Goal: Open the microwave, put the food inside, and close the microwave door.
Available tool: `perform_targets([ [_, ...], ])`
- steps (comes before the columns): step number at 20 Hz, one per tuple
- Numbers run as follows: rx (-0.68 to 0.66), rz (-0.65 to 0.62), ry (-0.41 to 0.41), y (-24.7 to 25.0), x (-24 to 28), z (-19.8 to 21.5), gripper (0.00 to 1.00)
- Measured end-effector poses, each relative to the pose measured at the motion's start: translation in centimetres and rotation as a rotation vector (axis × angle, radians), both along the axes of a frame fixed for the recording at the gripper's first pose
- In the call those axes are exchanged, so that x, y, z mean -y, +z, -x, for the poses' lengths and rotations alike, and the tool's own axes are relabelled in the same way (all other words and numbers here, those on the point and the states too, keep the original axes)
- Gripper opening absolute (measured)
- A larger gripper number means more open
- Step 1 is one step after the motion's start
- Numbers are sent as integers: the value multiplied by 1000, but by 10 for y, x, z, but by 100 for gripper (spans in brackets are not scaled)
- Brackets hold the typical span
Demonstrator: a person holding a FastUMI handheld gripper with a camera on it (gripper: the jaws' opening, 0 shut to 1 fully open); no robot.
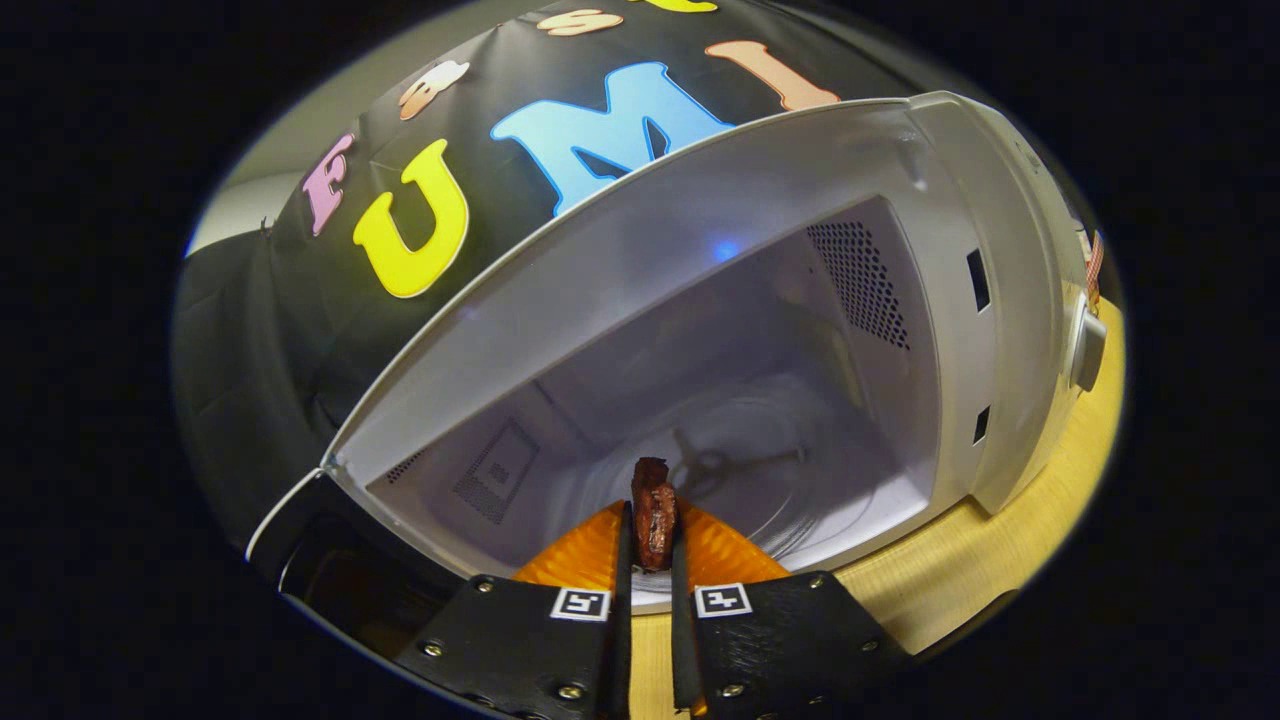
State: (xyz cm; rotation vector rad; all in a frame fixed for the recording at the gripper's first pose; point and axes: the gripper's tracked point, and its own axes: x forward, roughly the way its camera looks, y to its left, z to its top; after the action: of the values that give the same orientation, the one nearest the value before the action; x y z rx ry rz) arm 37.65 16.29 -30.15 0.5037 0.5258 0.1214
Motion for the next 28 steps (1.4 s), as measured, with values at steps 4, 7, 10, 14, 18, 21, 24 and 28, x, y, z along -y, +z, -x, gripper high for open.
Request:
perform_targets([
  [4, -41, 89, -21, -12, 11, -9, 27],
  [7, -43, 159, -26, -14, 22, -11, 43],
  [10, -16, 291, -23, -14, 34, -11, 48],
  [14, 52, 461, 0, -4, 43, -10, 58],
  [18, 117, 595, -2, 16, 51, -8, 83],
  [21, 123, 553, 49, 31, 37, 7, 85],
  [24, 142, 519, 82, 58, 30, 30, 86],
  [28, 210, 510, 96, 108, 26, 69, 86],
])
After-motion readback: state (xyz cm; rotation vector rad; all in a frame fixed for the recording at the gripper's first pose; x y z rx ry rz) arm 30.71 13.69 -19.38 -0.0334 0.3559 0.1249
